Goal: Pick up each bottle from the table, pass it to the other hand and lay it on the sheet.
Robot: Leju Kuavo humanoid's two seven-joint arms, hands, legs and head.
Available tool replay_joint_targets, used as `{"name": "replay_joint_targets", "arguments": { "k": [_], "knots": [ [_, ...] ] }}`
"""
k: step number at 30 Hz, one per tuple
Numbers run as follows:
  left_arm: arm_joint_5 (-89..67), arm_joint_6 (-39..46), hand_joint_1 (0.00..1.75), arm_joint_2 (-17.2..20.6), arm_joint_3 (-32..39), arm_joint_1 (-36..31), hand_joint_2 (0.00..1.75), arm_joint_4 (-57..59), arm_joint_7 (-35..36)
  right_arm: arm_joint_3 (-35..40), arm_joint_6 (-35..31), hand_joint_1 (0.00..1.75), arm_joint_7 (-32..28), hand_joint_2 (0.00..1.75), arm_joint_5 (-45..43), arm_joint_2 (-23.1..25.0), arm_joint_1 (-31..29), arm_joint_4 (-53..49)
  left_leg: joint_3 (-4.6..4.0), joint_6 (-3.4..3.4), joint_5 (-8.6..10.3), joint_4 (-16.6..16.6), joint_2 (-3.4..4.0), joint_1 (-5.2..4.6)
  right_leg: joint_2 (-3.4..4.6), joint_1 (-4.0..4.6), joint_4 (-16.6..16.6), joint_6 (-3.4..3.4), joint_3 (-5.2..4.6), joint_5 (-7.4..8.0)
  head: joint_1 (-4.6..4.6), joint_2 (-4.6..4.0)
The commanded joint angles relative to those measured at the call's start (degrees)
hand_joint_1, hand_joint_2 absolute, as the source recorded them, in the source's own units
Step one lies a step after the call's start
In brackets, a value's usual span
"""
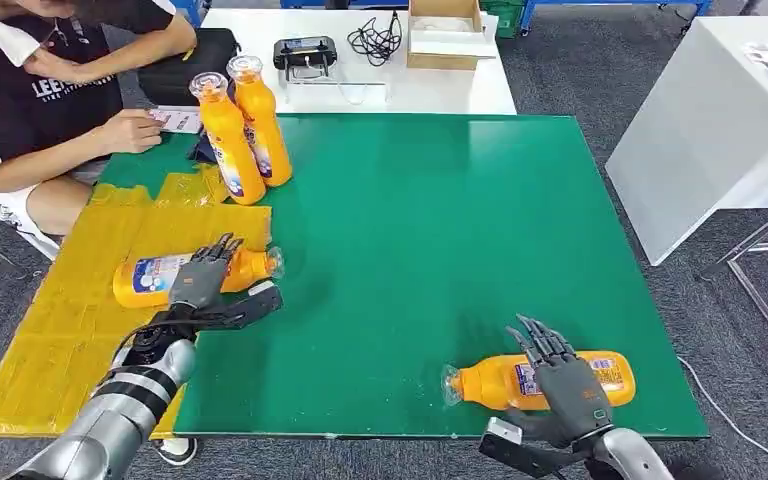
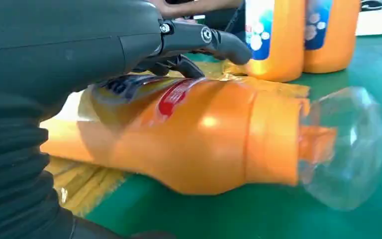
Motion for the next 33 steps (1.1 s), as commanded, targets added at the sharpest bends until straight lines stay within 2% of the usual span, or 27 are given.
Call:
{"name": "replay_joint_targets", "arguments": {
  "k": [1, 13, 14, 15, 16, 19, 23, 24, 25, 26, 28, 30, 31, 33],
  "knots": [
    [2.02, 1.98, 0.0, -2.51, 0.74, 2.34, 1.75, -4.14, -1.44, -3.08, 1.08, 0.0, 1.9, 1.75, 2.29, -0.74, -4.67, 12.73, 0.29, -0.09, -0.06, -0.11, 0.14, 0.07, 0.16, 0.07, -0.18, -0.05, 0.29, 0.01, -0.02, 0.0],
    [6.24, 1.36, 0.0, -3.12, -3.36, 5.13, 1.75, -12.03, -3.98, -3.53, 4.39, 0.02, 3.82, 1.75, 4.77, -1.47, -8.83, 25.1, 0.18, -0.07, -0.04, -0.06, 0.03, 0.07, 0.03, 0.06, -0.13, -0.04, 0.21, -0.01, -0.02, 0.0],
    [6.93, 1.43, 0.0, -3.28, -3.56, 5.23, 1.75, -12.19, -4.08, -2.94, 4.28, 0.54, 4.89, 1.75, 6.18, -1.75, -9.23, 26.09, 0.26, -0.09, -0.04, -0.1, 0.03, 0.09, 0.03, 0.08, -0.19, -0.05, 0.3, 0.0, 0.0, 0.0],
    [6.93, 1.43, 0.0, -3.28, -3.56, 5.23, 1.75, -12.19, -4.08, -2.94, 4.28, 1.5, 4.89, 1.75, 6.18, -1.75, -9.23, 26.09, 0.23, -0.08, -0.03, -0.07, 0.01, 0.09, 0.01, 0.08, -0.17, -0.04, 0.27, 0.0, -0.02, 0.0],
    [7.28, 1.49, 0.0, -3.27, -3.79, 5.37, 1.75, -12.41, -4.13, -2.91, 4.32, 1.75, 5.09, 1.75, 6.23, -1.51, -9.5, 26.73, 0.14, -0.04, 0.0, -0.05, 0.0, 0.06, -0.01, 0.05, -0.11, -0.02, 0.14, 0.01, 0.0, 0.0],
    [8.39, 1.72, 0.0, -3.33, -4.09, 6.32, 1.75, -13.88, -4.42, -3.13, 2.33, 1.75, 7.05, 1.75, 7.95, -0.87, -9.66, 25.71, 0.26, -0.06, 0.0, -0.08, 0.01, 0.08, 0.01, 0.06, -0.17, -0.03, 0.26, 0.02, 0.0, 0.0],
    [11.32, 0.92, 0.0, -3.73, -3.58, 9.52, 1.75, -19.64, -5.14, -5.89, -2.8, 1.75, 7.9, 1.75, 9.24, 3.64, -9.02, 19.31, 0.27, -0.02, 0.03, -0.07, 0.04, 0.09, 0.06, 0.07, -0.16, 0.0, 0.23, 0.05, 0.0, 0.0],
    [13.16, -0.18, 0.0, -4.07, -3.31, 10.43, 1.75, -21.42, -5.96, -7.56, -7.69, 1.75, 6.46, 1.75, 8.44, 6.06, -8.69, 16.65, 0.22, 0.05, 0.07, -0.06, 0.04, 0.06, 0.07, 0.05, -0.12, 0.04, 0.18, 0.07, 0.02, 0.0],
    [13.25, -0.34, 0.0, -4.07, -3.34, 10.87, 1.75, -22.39, -5.93, -7.57, -7.41, 1.75, 6.66, 1.75, 8.69, 6.7, -8.52, 15.38, 0.27, 0.01, 0.04, -0.09, 0.04, 0.07, 0.09, 0.06, -0.14, 0.02, 0.24, 0.05, 0.02, 0.0],
    [15.48, -1.96, 0.0, -4.48, -3.13, 11.76, 1.75, -24.2, -6.81, -9.75, -13.33, 1.75, 3.93, 1.75, 5.14, 10.35, -7.78, 11.43, 0.2, 0.02, 0.01, -0.03, 0.15, 0.06, 0.21, 0.06, -0.07, 0.03, 0.15, 0.06, 0.0, 0.0],
    [17.23, -3.13, 0.0, -4.7, -3.32, 12.66, 1.75, -25.97, -7.68, -9.92, -14.82, 1.75, 3.28, 1.75, 4.34, 12.33, -7.05, 7.15, 0.24, -0.04, -0.04, -0.02, 0.23, 0.07, 0.27, 0.07, -0.05, -0.01, 0.17, 0.03, 0.02, 0.0],
    [25.75, -9.12, 0.0, -5.65, -3.6, 13.16, 1.75, -27.14, -11.51, -11.3, -25.65, 1.73, -3.89, 1.75, -2.96, 16.08, -6.09, 1.84, 0.0, 0.03, 0.03, 0.0, 0.21, 0.01, 0.22, 0.02, 0.03, 0.04, -0.07, 0.07, 0.02, 0.0],
    [25.67, -9.04, 0.0, -5.8, -3.88, 13.2, 1.75, -27.31, -11.42, -11.17, -25.31, 1.73, -3.41, 1.75, -2.74, 16.37, -5.72, 0.53, 0.02, 0.01, 0.0, 0.01, 0.19, 0.02, 0.21, 0.03, 0.04, 0.02, -0.04, 0.03, -0.02, 0.0],
    [32.69, -13.77, 0.0, -6.16, -4.78, 13.29, 1.75, -27.67, -13.22, -11.22, -30.07, 1.75, -8.88, 1.75, -9.3, 18.26, -5.13, -3.19, -0.01, 0.04, 0.05, 0.0, 0.11, 0.01, 0.1, 0.02, 0.04, 0.06, -0.08, 0.03, -0.02, 0.0]
  ]
}}
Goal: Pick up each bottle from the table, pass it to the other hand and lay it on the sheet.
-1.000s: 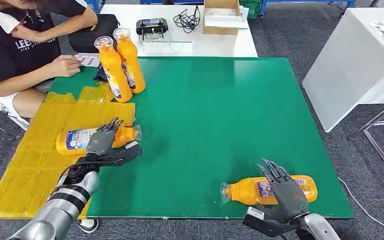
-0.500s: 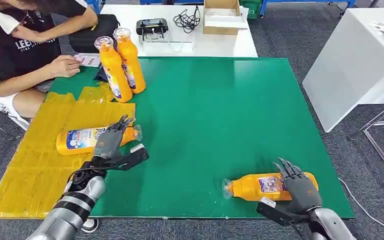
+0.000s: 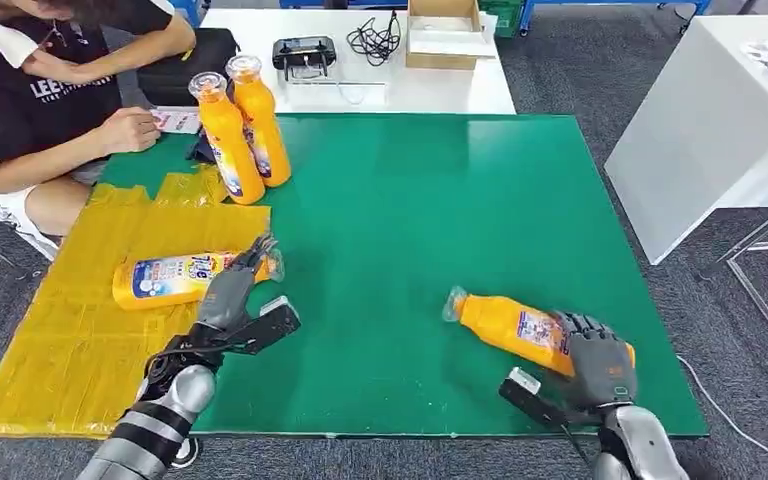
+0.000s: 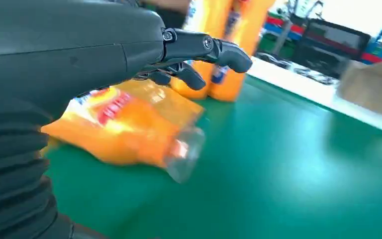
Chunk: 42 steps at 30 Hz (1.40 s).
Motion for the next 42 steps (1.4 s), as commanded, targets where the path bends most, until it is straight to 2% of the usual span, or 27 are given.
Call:
{"name": "replay_joint_targets", "arguments": {
  "k": [1, 5, 9, 12, 20, 22, 30, 31, 32, 42],
  "knots": [
    [16.3, -11.39, 0.0, -2.48, -2.55, 1.61, 1.75, -5.39, -5.4, -4.3, -15.51, 1.75, -12.83, 1.75, -14.82, 12.6, 2.11, -16.25, 0.05, -0.13, -0.09, 0.03, 0.01, 0.04, 0.05, 0.03, 0.06, -0.1, 0.02, -0.11, 0.04, 0.0],
    [22.44, -14.71, 0.0, -3.16, -4.71, 1.55, 1.75, -5.46, -5.81, -2.85, -15.15, 1.75, -16.38, 1.75, -20.76, 14.3, 1.68, -17.29, 0.04, -0.1, -0.09, 0.04, 0.0, 0.07, 0.04, 0.03, 0.05, -0.08, 0.04, -0.12, 0.04, 0.0],
    [27.94, -17.89, 0.0, -3.65, -6.39, 1.33, 1.75, -6.0, -6.37, 0.16, -11.68, 1.68, -17.25, 1.75, -23.7, 15.09, -0.43, -13.4, 0.06, -0.1, -0.05, -0.03, 0.04, 0.08, 0.08, 0.04, -0.02, -0.09, 0.07, -0.06, 0.04, 0.0],
    [32.83, -20.1, 0.0, -3.84, -7.37, 1.28, 1.75, -7.09, -6.87, 3.16, -8.35, 1.69, -18.32, 1.75, -26.97, 16.03, -2.39, -9.4, 0.03, -0.1, -0.05, 0.0, 0.07, 0.08, 0.12, 0.04, -0.01, -0.09, 0.05, -0.04, 0.06, 0.0],
    [42.04, -22.89, 0.0, -3.74, -9.47, 2.65, 1.75, -11.99, -8.86, 9.32, -5.61, 1.66, -22.28, 1.75, -32.7, 18.86, -5.79, -1.27, 0.12, -0.12, -0.09, -0.04, 0.16, 0.09, 0.21, 0.07, -0.05, -0.09, 0.12, -0.02, 0.04, 0.0],
    [43.3, -22.98, 0.0, -3.64, -10.07, 2.77, 1.75, -12.59, -9.05, 10.62, -5.12, 1.71, -23.08, 1.75, -33.95, 19.48, -6.26, 0.15, 0.12, -0.12, -0.08, -0.04, 0.18, 0.08, 0.21, 0.06, -0.05, -0.08, 0.12, -0.03, 0.04, 0.0],
    [50.81, -25.59, 0.0, -3.54, -10.97, 1.68, 1.75, -11.72, -8.93, 18.3, -5.97, 1.73, -25.19, 1.75, -32.31, 20.97, -9.69, 7.74, 0.1, -0.12, -0.05, -0.06, 0.15, 0.09, 0.18, 0.06, -0.05, -0.1, 0.09, -0.02, 0.04, 0.0],
    [51.06, -25.73, 0.0, -3.61, -11.12, 1.52, 1.75, -11.53, -8.92, 18.75, -6.19, 1.75, -25.24, 1.75, -32.03, 21.15, -10.04, 8.41, 0.18, -0.15, -0.06, -0.08, 0.14, 0.11, 0.19, 0.08, -0.08, -0.12, 0.18, -0.03, 0.04, 0.0],
    [51.06, -25.73, 0.0, -3.61, -11.12, 1.52, 1.75, -11.53, -8.92, 18.75, -6.19, 1.69, -25.24, 1.75, -32.03, 21.15, -10.04, 8.41, 0.11, -0.12, -0.03, -0.07, 0.1, 0.1, 0.14, 0.06, -0.06, -0.1, 0.11, -0.02, 0.04, 0.0],
    [53.67, -25.47, 0.0, -4.41, -12.11, 1.0, 1.75, -11.24, -10.18, 25.54, -4.56, 1.73, -24.88, 1.75, -33.38, 22.15, -13.03, 14.2, 0.15, -0.14, -0.05, -0.09, 0.07, 0.1, 0.11, 0.07, -0.08, -0.11, 0.16, -0.05, 0.04, 0.0]
  ]
}}
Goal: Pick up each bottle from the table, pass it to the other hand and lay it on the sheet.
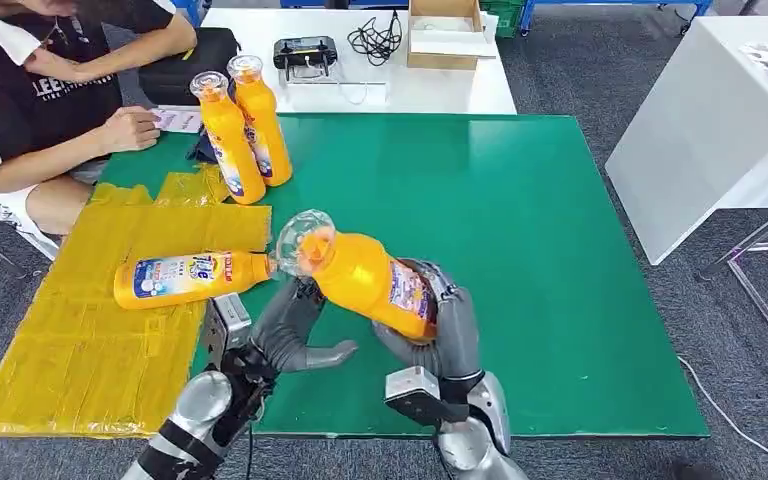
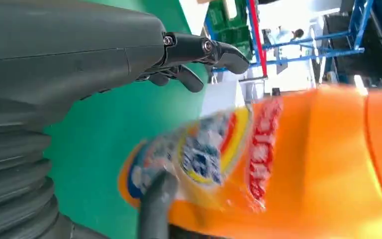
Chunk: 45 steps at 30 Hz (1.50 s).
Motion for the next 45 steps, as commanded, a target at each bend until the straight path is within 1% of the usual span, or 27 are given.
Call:
{"name": "replay_joint_targets", "arguments": {
  "k": [1, 3, 4, 5, 6, 7, 8, 9, 10, 17, 18, 19, 20, 21, 22, 26, 28, 29, 30, 31, 33, 34, 36, 38, 41, 42, 45],
  "knots": [
    [1.78, 0.81, 0.0, -0.11, -1.47, -1.77, 1.75, 1.71, -1.13, 7.25, 0.88, 1.73, 0.4, 1.75, -0.82, -0.39, -4.8, 9.92, 0.3, -0.12, -0.07, -0.11, 0.1, 0.05, 0.14, 0.05, -0.12, -0.08, 0.28, -0.04, 0.0, 0.0],
    [2.52, 0.98, 0.0, -0.49, -1.11, -1.42, 1.75, 1.07, -1.78, 7.8, 0.76, 1.71, 0.59, 1.75, -0.82, -0.53, -4.89, 10.59, 0.33, -0.13, -0.08, -0.11, 0.07, 0.08, 0.11, 0.08, -0.15, -0.1, 0.34, -0.05, -0.02, 0.0],
    [3.51, 1.04, 0.07, -0.97, -0.64, -1.07, 1.75, 0.51, -2.47, 7.9, 0.88, 1.75, 0.87, 1.75, -1.02, -0.67, -4.94, 10.93, 0.19, -0.09, -0.05, -0.05, 0.03, 0.04, 0.06, 0.04, -0.08, -0.05, 0.19, -0.03, 0.0, 0.0],
    [3.51, 1.04, 0.07, -0.97, -0.64, -1.07, 1.75, 0.51, -2.47, 7.9, 0.88, 1.75, 0.87, 1.75, -1.02, -0.67, -4.94, 10.93, 0.25, -0.11, -0.07, -0.06, 0.02, 0.07, 0.06, 0.07, -0.1, -0.07, 0.27, -0.05, -0.02, 0.0],
    [4.0, 1.11, 0.65, -1.26, -0.52, -0.83, 1.75, -0.02, -2.61, 7.89, 0.9, 1.73, 0.98, 1.75, -1.11, -0.81, -4.91, 11.22, 0.19, -0.08, -0.06, -0.05, 0.04, 0.05, 0.08, 0.05, -0.08, -0.05, 0.18, -0.03, -0.02, 0.0],
    [5.05, 1.2, 0.98, -1.61, -0.12, -0.56, 1.75, -0.49, -2.84, 7.86, 1.07, 1.73, 1.38, 1.75, -1.18, -0.92, -4.94, 11.64, 0.26, -0.11, -0.09, -0.04, 0.07, 0.07, 0.12, 0.06, -0.1, -0.07, 0.27, -0.04, -0.02, 0.0],
    [5.05, 1.2, 1.03, -1.61, -0.12, -0.56, 1.75, -0.49, -2.84, 7.86, 1.07, 1.75, 1.38, 1.75, -1.18, -0.92, -4.94, 11.64, 0.21, -0.08, -0.06, -0.05, 0.05, 0.05, 0.09, 0.05, -0.09, -0.04, 0.22, -0.03, 0.0, 0.0],
    [5.78, 1.38, 1.31, -1.83, 0.12, -0.43, 1.75, -0.96, -2.93, 7.84, 1.42, 1.69, 1.67, 1.75, -1.23, -1.07, -4.97, 12.2, 0.26, -0.1, -0.07, -0.07, 0.05, 0.06, 0.09, 0.06, -0.12, -0.05, 0.28, -0.03, -0.02, 0.0],
    [6.03, 1.49, 1.73, -1.89, 0.19, -0.43, 1.75, -1.09, -2.95, 7.91, 1.57, 1.75, 1.79, 1.75, -1.16, -1.11, -5.0, 12.42, 0.19, -0.08, -0.06, -0.04, 0.03, 0.06, 0.06, 0.05, -0.1, -0.04, 0.22, -0.03, 0.0, 0.0],
    [7.12, 2.33, 1.75, -2.32, 0.64, -0.56, 1.75, -1.11, -2.97, 8.13, 1.41, 1.75, 2.17, 1.75, -0.53, -1.12, -4.85, 13.62, 0.23, -0.1, -0.05, -0.08, -0.04, 0.07, 0.0, 0.07, -0.13, -0.06, 0.26, -0.04, -0.02, 0.0],
    [7.22, 2.49, 1.75, -2.4, 0.68, -0.59, 1.75, -1.0, -3.01, 8.09, 1.35, 1.75, 2.17, 1.75, -0.51, -1.13, -4.8, 13.6, 0.06, -0.04, -0.01, -0.03, -0.01, 0.02, 0.0, 0.01, -0.05, -0.02, 0.05, -0.01, -0.02, 0.0],
    [7.35, 2.79, 1.75, -2.49, 0.78, -0.6, 1.75, -0.97, -3.08, 7.77, 0.91, 1.69, 2.1, 1.75, -0.57, -1.16, -4.62, 13.25, 0.12, -0.07, -0.03, -0.04, -0.02, 0.05, 0.0, 0.05, -0.08, -0.04, 0.13, -0.02, 0.0, 0.0],
    [7.35, 2.79, 1.75, -2.49, 0.78, -0.6, 1.75, -0.97, -3.08, 7.77, 0.91, 1.69, 2.1, 1.75, -0.57, -1.16, -4.62, 13.25, 0.2, -0.1, -0.06, -0.04, -0.04, 0.06, -0.01, 0.06, -0.09, -0.06, 0.23, -0.06, -0.02, 0.0],
    [7.39, 2.98, 1.75, -2.54, 0.81, -0.64, 1.75, -0.94, -3.12, 7.46, 0.65, 1.12, 1.95, 1.75, -0.76, -1.25, -4.41, 12.64, 0.16, -0.08, -0.04, -0.06, -0.05, 0.05, -0.03, 0.05, -0.09, -0.05, 0.18, -0.04, -0.02, 0.0],
    [6.9, 4.21, 1.75, -2.65, 0.99, -0.61, 1.75, -1.05, -3.39, 6.59, -0.54, 0.0, 1.3, 1.75, -1.39, -1.18, -3.78, 11.43, 0.21, -0.09, -0.05, -0.07, -0.06, 0.06, -0.03, 0.05, -0.1, -0.06, 0.23, -0.06, 0.0, 0.0],
    [1.66, 9.02, 1.75, -1.78, 0.98, -0.63, 1.75, -2.31, -5.17, 4.61, -1.58, 0.0, 1.47, 1.75, -2.11, -2.82, -1.28, 4.75, 0.09, -0.05, -0.02, -0.02, -0.08, 0.03, -0.07, 0.03, -0.05, -0.03, 0.08, -0.04, -0.02, 0.0],
    [-6.58, 14.09, 1.75, -0.18, 0.34, -1.04, 1.75, -3.07, -6.47, 3.11, -1.58, 0.0, 2.2, 1.75, -2.18, -3.75, 0.37, 0.13, 0.09, -0.07, -0.04, -0.01, -0.17, 0.05, -0.14, 0.04, -0.05, -0.04, 0.13, -0.07, 0.0, 0.0],
    [-16.15, 20.45, 1.75, 1.37, -0.06, -1.64, 1.75, -3.15, -5.78, 1.6, -2.13, 0.0, 2.64, 1.75, -2.45, -4.46, 1.52, -3.16, 0.05, -0.06, -0.03, 0.0, -0.14, 0.05, -0.11, 0.04, -0.03, -0.03, 0.06, -0.06, 0.0, 0.0],
    [-16.12, 20.48, 1.75, 1.48, 0.48, -1.6, 1.75, -3.39, -5.82, 0.91, -1.5, 0.0, 3.73, 1.75, -2.4, -5.44, 2.26, -5.82, 0.11, -0.09, -0.06, 0.01, -0.15, 0.05, -0.12, 0.04, -0.03, -0.05, 0.14, -0.1, -0.02, 0.0],
    [-28.92, 27.97, 1.75, 3.19, 0.06, -2.44, 1.75, -2.91, -4.07, -0.69, -1.64, 0.0, 4.02, 1.75, -2.2, -5.85, 3.39, -8.79, 0.07, -0.08, -0.04, 0.01, -0.16, 0.04, -0.13, 0.03, -0.01, -0.05, 0.1, -0.08, 0.0, 0.0],
    [-42.05, 34.61, 1.75, 4.51, 0.12, -3.89, 1.75, -1.51, 0.19, -3.52, -0.46, 0.0, 4.96, 1.75, -2.12, -7.17, 5.99, -15.53, 0.07, -0.1, -0.04, 0.01, -0.19, 0.05, -0.15, 0.04, -0.02, -0.07, 0.12, -0.1, -0.02, 0.0],
    [-57.96, 37.34, 1.75, 6.94, -0.74, -6.0, 1.75, 0.97, 8.52, -5.56, -0.59, 0.0, 4.67, 1.75, -2.59, -7.16, 7.51, -18.95, 0.08, -0.11, -0.01, -0.03, -0.28, 0.03, -0.25, 0.02, -0.02, -0.07, 0.13, -0.1, 0.0, 0.0],
    [-61.26, 36.45, 1.75, 7.92, 0.1, -8.19, 1.75, 3.81, 10.0, -7.51, 1.36, 0.0, 5.57, 1.75, -2.91, -7.78, 9.38, -23.41, 0.03, -0.11, 0.01, 0.0, -0.38, 0.03, -0.34, 0.03, 0.02, -0.08, 0.11, -0.12, 0.0, 0.0],
    [-71.62, 33.29, 1.75, 10.2, -0.08, -11.76, 1.75, 8.03, 17.55, -9.55, 1.21, 0.0, 4.69, 1.75, -2.91, -7.63, 11.02, -26.88, 0.03, -0.11, 0.02, -0.02, -0.34, 0.02, -0.31, 0.02, 0.0, -0.07, 0.05, -0.1, 0.0, 0.0],
    [-78.23, 29.65, 1.75, 12.24, 1.14, -16.51, 1.75, 14.78, 22.3, -11.74, 0.7, 0.0, 4.11, 1.75, -1.33, -7.68, 13.43, -31.42, -0.02, -0.07, 0.04, -0.02, -0.24, 0.01, -0.22, 0.01, 0.01, -0.05, -0.02, -0.05, 0.02, 0.0],
    [-78.04, 29.53, 1.75, 12.48, 1.79, -17.12, 1.75, 15.83, 22.03, -12.07, 0.95, 0.0, 4.33, 1.75, -0.95, -7.79, 13.97, -32.29, 0.09, -0.15, 0.0, 0.0, -0.35, 0.06, -0.31, 0.06, 0.01, -0.1, 0.13, -0.12, -0.02, 0.0],
    [-79.33, 28.12, 1.75, 13.84, 3.06, -17.96, 1.75, 17.63, 23.48, -13.48, 0.08, 0.0, 4.22, 1.75, -0.56, -7.8, 15.36, -33.94, 0.14, -0.17, 0.0, -0.01, -0.18, 0.09, -0.15, 0.06, -0.02, -0.09, 0.15, -0.09, 0.0, 0.0]
  ]
}}
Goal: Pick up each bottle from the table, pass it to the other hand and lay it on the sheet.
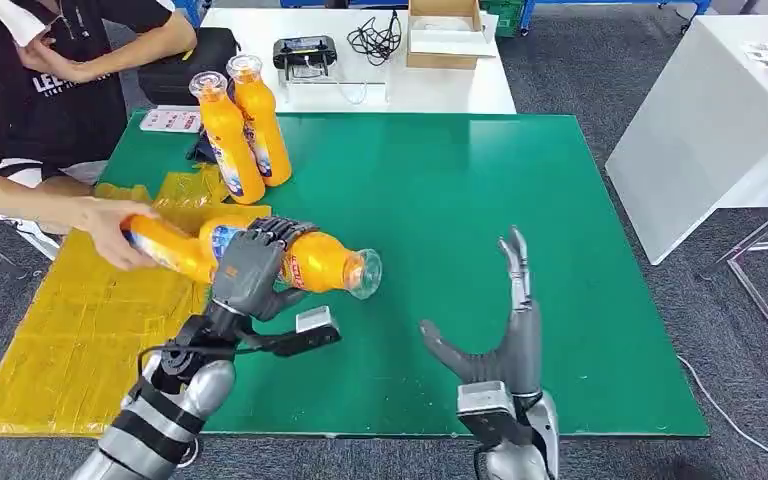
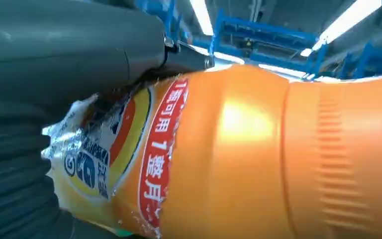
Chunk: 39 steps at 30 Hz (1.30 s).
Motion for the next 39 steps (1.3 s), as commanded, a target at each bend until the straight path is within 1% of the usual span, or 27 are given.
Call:
{"name": "replay_joint_targets", "arguments": {
  "k": [1, 3, 6, 7, 10, 11, 13, 14, 15, 18, 21, 23, 25, 26, 28, 31, 32, 33, 34, 39],
  "knots": [
    [-5.55, -5.09, 1.75, 6.88, 2.62, -10.33, 1.75, 15.95, 5.37, -8.32, -1.33, 0.0, -0.23, 1.75, 1.52, -2.21, 6.29, -13.79, 0.13, -0.1, -0.04, -0.03, -0.01, 0.05, 0.0, 0.05, -0.02, -0.09, 0.12, -0.04, -0.07, 0.0],
    [-5.49, -5.35, 1.75, 7.09, 2.92, -10.21, 1.75, 16.2, 5.51, -8.76, -1.42, 0.0, -0.37, 1.75, 1.56, -2.33, 6.57, -14.02, 0.21, -0.11, -0.07, -0.04, -0.06, 0.06, -0.02, 0.06, -0.03, -0.08, 0.22, -0.08, -0.07, 0.0],
    [-5.36, -5.97, 1.75, 6.09, 3.37, -9.97, 1.75, 17.3, 5.72, -9.53, -1.56, 0.0, -0.65, 1.75, 1.44, -2.07, 6.82, -14.15, 0.06, -0.05, -0.02, -0.01, -0.06, 0.05, -0.03, 0.03, -0.02, -0.02, 0.07, -0.03, -0.05, 0.0],
    [-5.29, -6.3, 1.75, 5.73, 3.44, -10.06, 1.75, 18.2, 5.82, -9.76, -1.36, 0.0, -0.7, 1.75, 1.24, -1.94, 6.78, -14.02, 0.16, -0.07, -0.05, -0.03, -0.12, 0.06, -0.06, 0.04, -0.05, -0.04, 0.2, -0.07, -0.04, 0.0],
    [-5.35, -6.9, 1.75, 5.11, 3.41, -10.2, 1.75, 19.94, 6.3, -10.09, -0.75, 0.0, -0.55, 1.75, 1.29, -1.65, 6.36, -13.22, 0.15, -0.07, -0.05, -0.03, -0.01, 0.06, 0.03, 0.03, -0.05, -0.04, 0.17, -0.04, -0.04, 0.0],
    [-5.37, -7.58, 1.75, 4.83, 3.43, -10.5, 1.75, 21.29, 6.74, -10.08, -0.34, 0.0, -0.33, 1.75, 1.04, -1.54, 6.08, -12.81, 0.06, -0.04, -0.01, -0.03, -0.02, 0.02, 0.01, 0.0, -0.03, -0.03, 0.07, -0.02, -0.04, 0.0],
    [-5.51, -8.43, 1.75, 4.39, 3.25, -11.03, 1.75, 23.58, 7.19, -10.0, -0.02, 0.0, -0.23, 1.75, 1.03, -1.38, 5.66, -12.31, 0.18, -0.09, -0.01, -0.06, -0.09, 0.04, -0.03, 0.02, -0.07, -0.06, 0.21, -0.04, -0.02, 0.0],
    [-5.95, -9.64, 1.75, 4.0, 2.82, -11.68, 1.75, 26.56, 7.92, -9.94, 0.39, 0.0, 0.14, 1.75, 1.11, -1.19, 5.29, -11.8, 0.11, -0.08, 0.0, -0.04, -0.05, 0.04, 0.0, 0.02, -0.06, -0.05, 0.13, -0.01, -0.04, 0.0],
    [-6.02, -9.02, 1.75, 3.92, 2.67, -11.82, 1.75, 27.41, 8.09, -9.95, 0.38, 0.0, 0.14, 1.75, 1.17, -1.12, 5.19, -11.65, 0.2, -0.12, -0.02, -0.07, -0.04, 0.05, 0.02, 0.03, -0.08, -0.08, 0.22, -0.03, -0.04, 0.0],
    [-5.69, -10.09, 1.75, 3.07, 2.75, -12.17, 1.75, 31.65, 8.82, -10.18, 1.05, 0.0, 1.1, 1.75, 1.06, -0.96, 4.72, -10.91, 0.12, -0.06, 0.01, -0.07, -0.03, 0.0, 0.0, 0.0, -0.06, -0.05, 0.11, -0.01, -0.04, 0.0],
    [-5.63, -9.48, 1.75, 2.49, 2.79, -12.03, 1.75, 34.54, 9.54, -10.43, 1.81, 0.0, 1.65, 1.75, 0.82, -0.94, 4.39, -10.39, 0.28, -0.12, -0.03, -0.12, -0.04, 0.05, 0.01, 0.04, -0.14, -0.08, 0.3, -0.04, -0.04, 0.0],
    [-5.57, -9.5, 1.75, 2.23, 2.96, -11.92, 1.75, 35.68, 9.75, -10.4, 2.07, 0.0, 1.75, 1.75, 0.9, -0.98, 4.27, -10.21, 0.16, -0.07, -0.03, -0.07, 0.03, 0.04, 0.07, 0.03, -0.08, -0.04, 0.17, -0.01, -0.04, 0.0],
    [-5.34, -9.09, 1.75, 1.69, 3.81, -12.02, 1.75, 38.67, 10.65, -10.27, 2.67, 0.0, 2.25, 1.75, 0.95, -0.97, 3.85, -9.49, 0.24, -0.08, -0.05, -0.1, 0.01, 0.04, 0.06, 0.03, -0.12, -0.04, 0.26, -0.03, -0.06, 0.0],
    [-5.43, -8.47, 1.75, 1.45, 4.26, -12.11, 1.75, 40.38, 11.07, -10.2, 2.76, 0.0, 2.43, 1.75, 1.09, -0.92, 3.72, -9.18, 0.13, -0.05, -0.03, -0.06, 0.04, 0.03, 0.07, 0.01, -0.07, -0.02, 0.13, -0.01, -0.04, 0.0],
    [-5.39, -7.67, 1.75, 1.53, 4.22, -11.97, 1.75, 41.07, 10.73, -10.19, 2.66, 0.0, 2.45, 1.75, 1.13, -0.78, 3.55, -8.81, 0.27, -0.09, -0.05, -0.09, 0.06, 0.04, 0.11, 0.03, -0.12, -0.05, 0.29, -0.02, -0.04, 0.0],
    [-5.44, -6.83, 1.75, 1.14, 5.1, -12.26, 1.75, 43.27, 10.73, -10.05, 2.91, 0.0, 2.8, 1.75, 1.36, -0.94, 3.48, -8.4, 0.12, -0.07, -0.02, -0.06, 0.04, 0.04, 0.08, 0.02, -0.07, -0.04, 0.14, 0.01, -0.04, 0.0],
    [-5.3, -5.9, 1.75, 0.89, 5.86, -12.23, 1.75, 43.9, 10.67, -9.98, 3.04, 0.0, 2.95, 1.75, 1.44, -1.01, 3.48, -8.1, 0.25, -0.09, -0.02, -0.12, 0.0, 0.02, 0.06, 0.0, -0.11, -0.05, 0.27, -0.01, -0.04, 0.0],
    [-5.34, -5.69, 0.65, 0.83, 6.04, -12.19, 1.75, 44.04, 10.78, -10.0, 3.02, 0.0, 2.98, 1.75, 1.47, -0.97, 3.5, -8.02, 0.3, -0.12, -0.02, -0.12, -0.01, 0.05, 0.08, 0.03, -0.13, -0.07, 0.34, -0.02, -0.04, 0.0],
    [-5.36, -5.63, 0.0, 0.87, 6.06, -12.13, 1.75, 44.05, 10.78, -10.01, 3.0, 0.0, 2.98, 1.75, 1.47, -0.97, 3.57, -7.98, 0.19, -0.08, 0.0, -0.09, -0.02, 0.03, 0.06, 0.02, -0.09, -0.05, 0.23, 0.01, -0.07, 0.0],
    [-6.16, -4.24, 0.0, 0.53, 6.47, -11.28, 1.75, 42.4, 10.27, -10.25, 3.04, 0.0, 3.25, 1.75, 1.58, -0.98, 3.82, -7.67, 0.3, -0.14, 0.03, -0.14, 0.05, 0.06, 0.12, 0.05, -0.14, -0.09, 0.31, 0.06, -0.07, 0.0]
  ]
}}
